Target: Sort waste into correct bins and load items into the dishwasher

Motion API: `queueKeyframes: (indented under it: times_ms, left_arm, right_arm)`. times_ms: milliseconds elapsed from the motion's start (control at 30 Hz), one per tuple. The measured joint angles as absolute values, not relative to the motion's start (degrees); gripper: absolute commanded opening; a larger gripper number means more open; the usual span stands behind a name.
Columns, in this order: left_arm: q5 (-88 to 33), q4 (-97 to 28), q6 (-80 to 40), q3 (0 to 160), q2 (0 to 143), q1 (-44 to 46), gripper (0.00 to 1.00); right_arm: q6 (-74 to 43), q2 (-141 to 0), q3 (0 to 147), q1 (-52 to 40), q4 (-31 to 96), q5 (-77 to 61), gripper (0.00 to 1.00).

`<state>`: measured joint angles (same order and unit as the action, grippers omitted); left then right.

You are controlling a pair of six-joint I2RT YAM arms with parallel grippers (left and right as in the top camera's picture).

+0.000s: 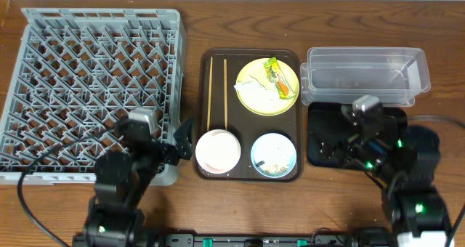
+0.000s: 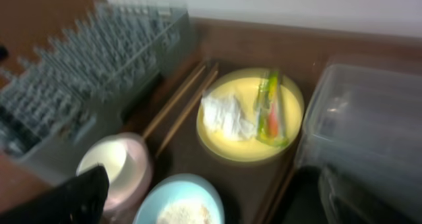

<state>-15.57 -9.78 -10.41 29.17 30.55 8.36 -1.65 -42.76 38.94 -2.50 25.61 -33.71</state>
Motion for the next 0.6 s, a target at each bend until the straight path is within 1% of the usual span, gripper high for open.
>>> queueKeyframes:
  times_ms: [200,267,333,400,600]
  left_arm:
    - [-16.5,-34.8,-10.8,50.7,44.2,8.4,0.99]
    - [-16.6,-41.1,-10.8,57.3,47.7,8.4,1.0]
    - [-17.1,-46.0,-10.8,63.1,50.5,8.4,1.0]
    - [-17.9,-48.1,-10.8,65.9,51.6,8.4,1.0]
    - [-19.5,-52.3,-10.8,66.8,51.9,8.4,1.0]
  right_arm:
    - [-2.4,-58.4,55.0,-6.0,45.5,-33.0,0.99]
    - [-2.1,-62.8,59.4,-8.0,48.9,-32.5,0.99]
    - [-1.8,-66.5,62.2,-9.7,49.3,-32.2,0.99]
    - [-1.9,-69.6,63.3,-10.6,47.5,-32.4,0.99]
    - [-2.9,-74.4,63.5,-12.6,40.0,-34.4,0.99]
